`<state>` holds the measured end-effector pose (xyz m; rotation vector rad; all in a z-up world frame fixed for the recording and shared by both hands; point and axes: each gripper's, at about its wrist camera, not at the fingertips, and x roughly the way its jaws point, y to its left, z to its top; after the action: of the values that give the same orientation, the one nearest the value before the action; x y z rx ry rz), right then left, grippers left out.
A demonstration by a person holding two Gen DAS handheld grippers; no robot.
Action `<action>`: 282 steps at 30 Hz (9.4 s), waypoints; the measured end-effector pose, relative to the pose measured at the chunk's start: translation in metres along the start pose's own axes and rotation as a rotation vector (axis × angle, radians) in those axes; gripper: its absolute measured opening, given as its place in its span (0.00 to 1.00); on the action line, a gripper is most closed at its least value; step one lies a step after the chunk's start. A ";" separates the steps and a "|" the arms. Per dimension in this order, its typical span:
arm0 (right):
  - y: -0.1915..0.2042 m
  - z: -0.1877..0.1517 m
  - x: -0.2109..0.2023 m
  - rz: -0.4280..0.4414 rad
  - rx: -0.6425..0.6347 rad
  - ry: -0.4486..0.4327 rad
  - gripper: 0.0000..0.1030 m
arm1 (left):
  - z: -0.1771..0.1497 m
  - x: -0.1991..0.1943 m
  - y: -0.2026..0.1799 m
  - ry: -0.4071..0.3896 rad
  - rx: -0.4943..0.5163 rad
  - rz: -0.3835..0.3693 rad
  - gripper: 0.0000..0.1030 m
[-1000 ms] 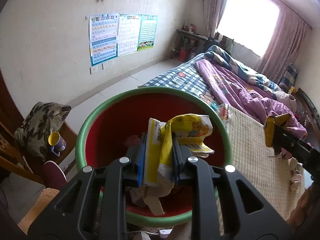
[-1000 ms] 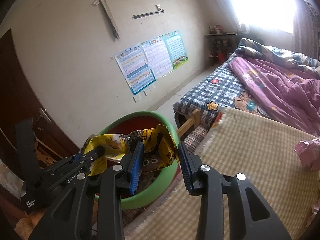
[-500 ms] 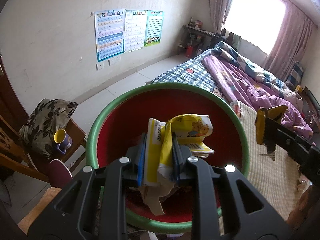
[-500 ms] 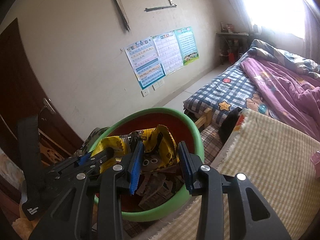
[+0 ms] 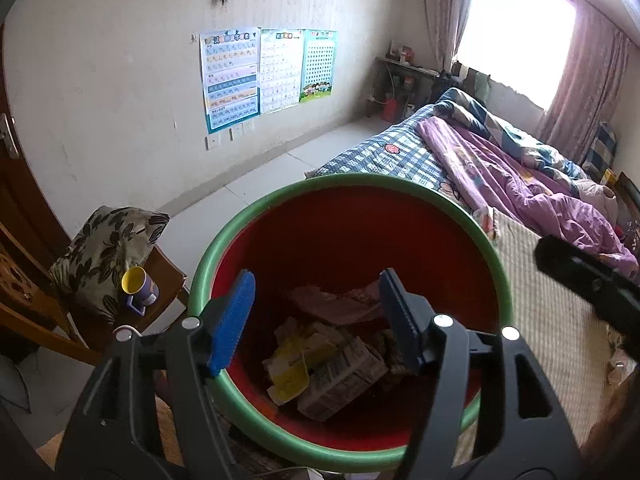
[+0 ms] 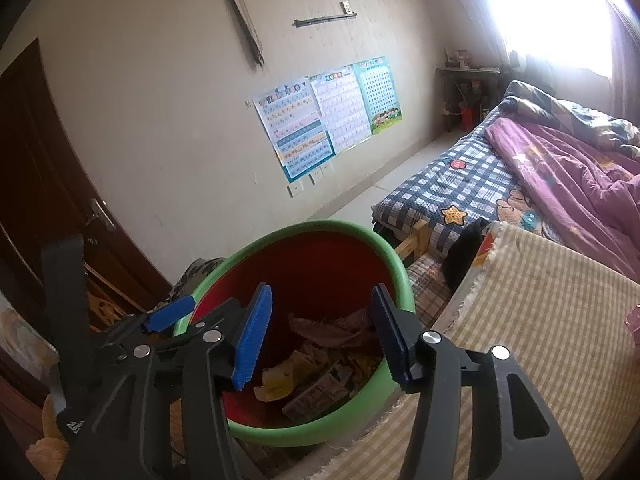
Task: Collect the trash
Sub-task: 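Carry both wrappers over the red bucket and open both grippers, then grasp the pink paper with the left gripper while the right grasps the white paper cup, then carry the pink paper and white cup toward the red bucket, then open the left gripper over the bucket while the right opens above it, then grasp the pink snack bag with the left gripper while the right grasps the brown-gold wrapper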
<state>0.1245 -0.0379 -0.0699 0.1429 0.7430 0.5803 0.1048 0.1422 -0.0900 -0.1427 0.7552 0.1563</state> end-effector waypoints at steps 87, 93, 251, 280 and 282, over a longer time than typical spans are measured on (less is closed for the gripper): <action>-0.253 -0.154 -0.252 -0.370 0.562 -0.046 0.17 | -0.114 -0.093 -0.288 0.169 0.426 -0.558 0.44; -0.240 -0.148 -0.244 -0.367 0.524 -0.034 0.17 | -0.110 -0.095 -0.279 0.152 0.409 -0.547 0.44; -0.235 -0.080 -0.213 -0.528 0.399 -0.122 0.47 | -0.028 -0.065 -0.104 0.003 0.177 -0.163 0.64; -0.375 -0.127 -0.228 -0.482 0.707 -0.096 0.52 | -0.047 0.059 -0.419 0.258 0.667 -0.513 0.78; -0.370 -0.126 -0.229 -0.477 0.698 -0.098 0.52 | -0.048 0.070 -0.421 0.304 0.647 -0.516 0.58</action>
<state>0.0706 -0.4816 -0.1445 0.6155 0.8247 -0.1580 0.2040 -0.2722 -0.1423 0.2623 1.0111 -0.6116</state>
